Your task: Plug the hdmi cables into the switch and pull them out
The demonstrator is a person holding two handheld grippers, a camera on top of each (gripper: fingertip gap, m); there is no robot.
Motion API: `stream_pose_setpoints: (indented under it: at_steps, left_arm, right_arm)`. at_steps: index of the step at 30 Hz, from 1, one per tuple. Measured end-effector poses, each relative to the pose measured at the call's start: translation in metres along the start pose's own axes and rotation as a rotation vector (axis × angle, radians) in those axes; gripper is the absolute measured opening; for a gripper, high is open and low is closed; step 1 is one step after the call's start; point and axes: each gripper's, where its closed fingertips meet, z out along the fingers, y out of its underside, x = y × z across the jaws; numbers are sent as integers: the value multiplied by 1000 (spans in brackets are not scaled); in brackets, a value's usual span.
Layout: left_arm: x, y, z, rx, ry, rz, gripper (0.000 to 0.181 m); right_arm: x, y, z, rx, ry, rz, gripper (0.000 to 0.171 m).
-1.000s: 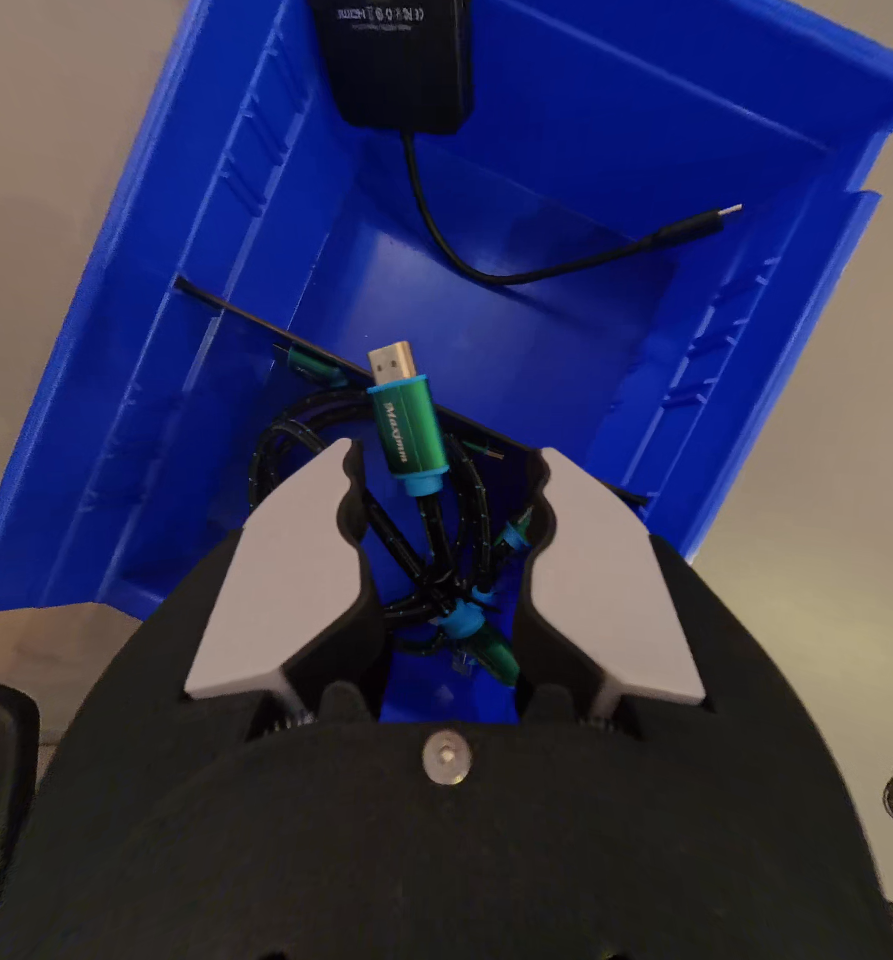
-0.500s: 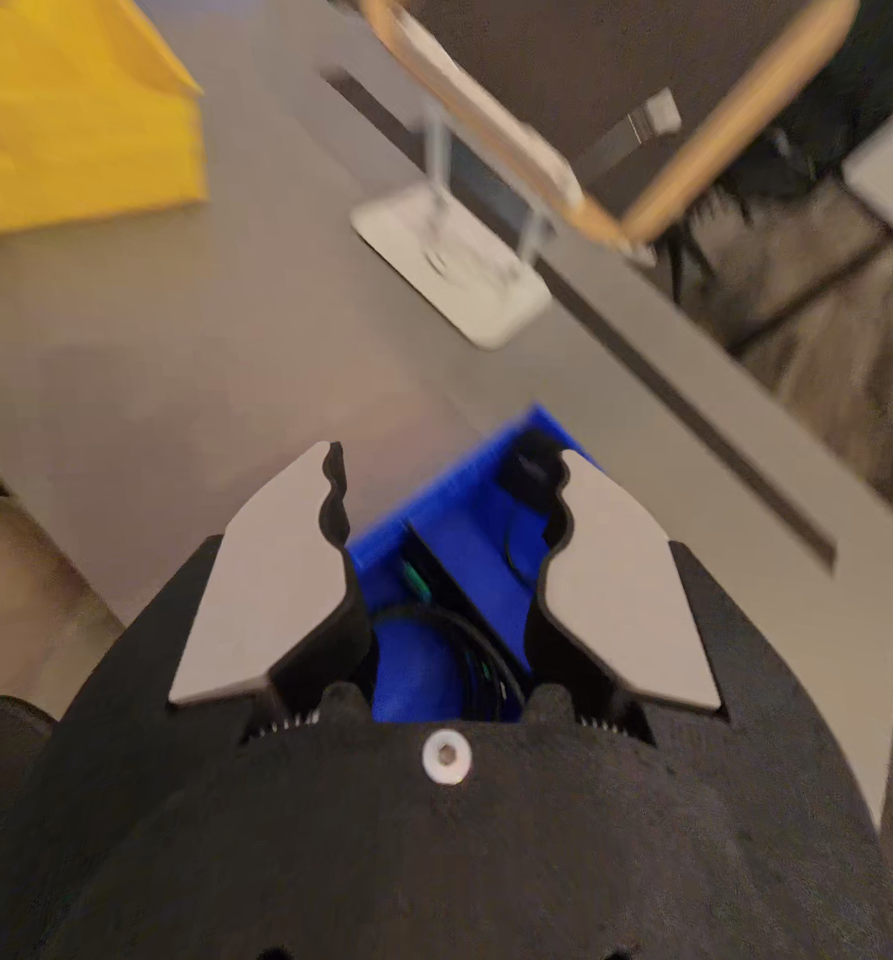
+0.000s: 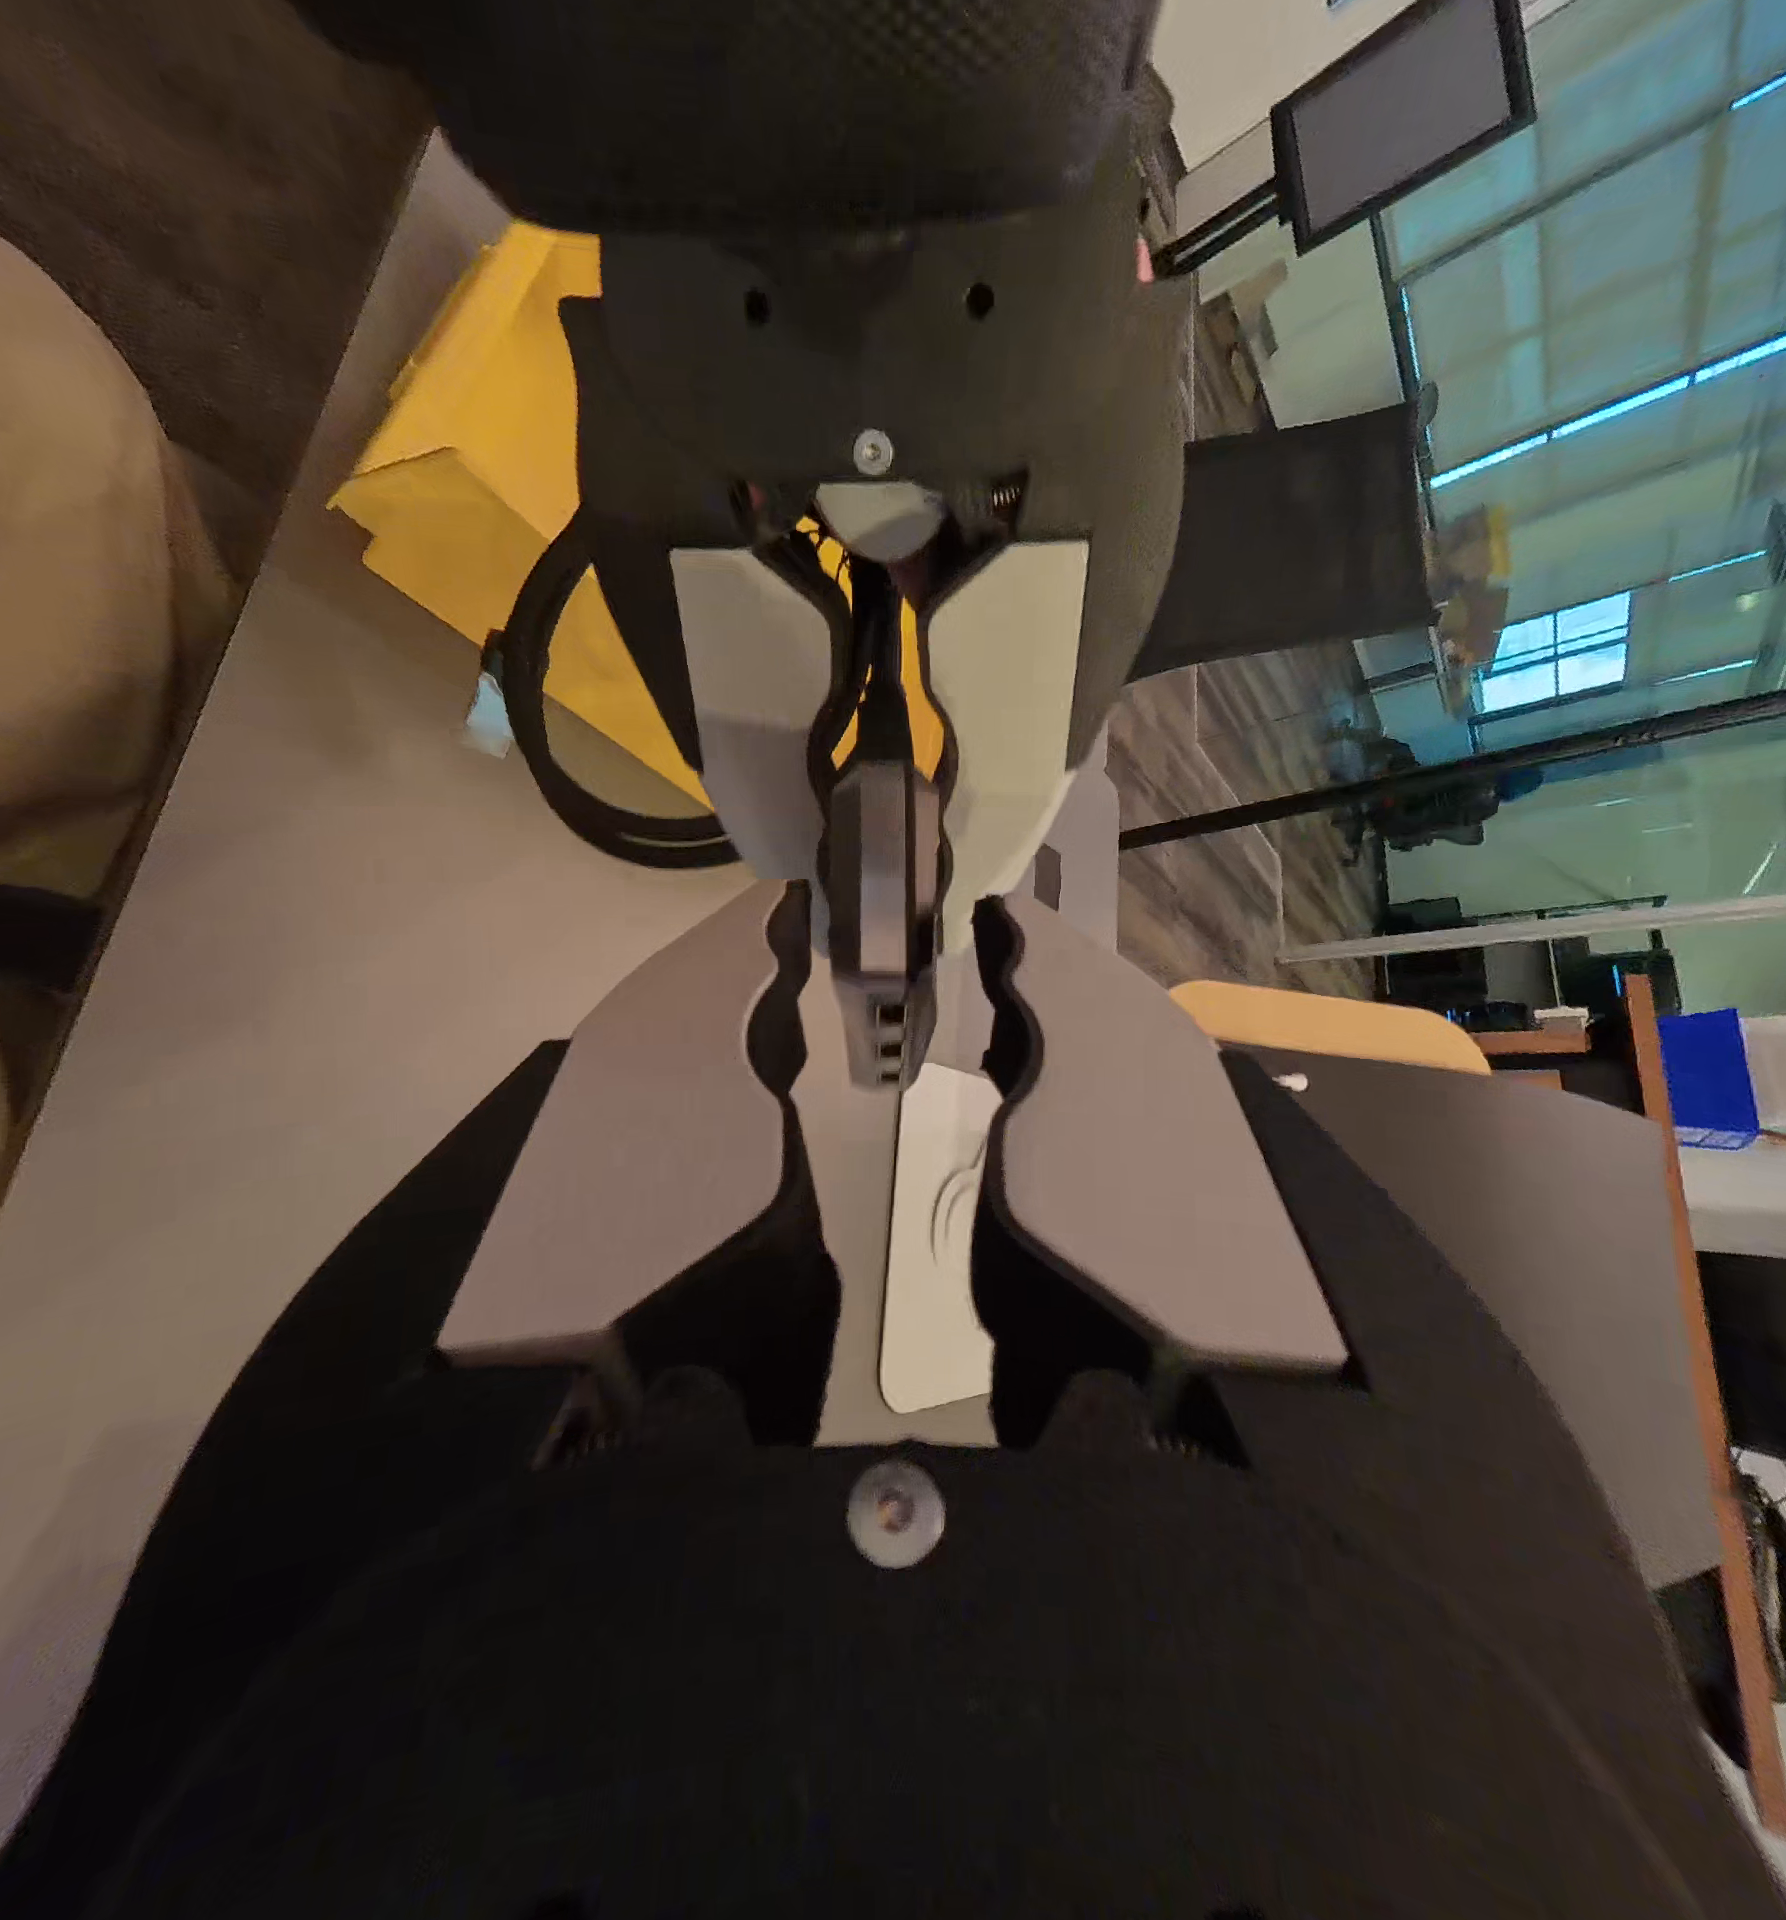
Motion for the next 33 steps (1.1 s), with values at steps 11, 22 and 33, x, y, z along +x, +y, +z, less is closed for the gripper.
stream_pose_setpoints:
  at_steps: [11,22,33]
  left_arm:
    - [-38,-7,-22,21,-190,11,40]
    - [-100,7,-92,37,-428,-23,25]
    - [-82,9,-66,-6,-361,27,24]
  right_arm:
    - [28,18,-6,-75,57,83,19]
    - [105,190,-179,-349,521,517,19]
    - [64,305,-229,-515,551,727,19]
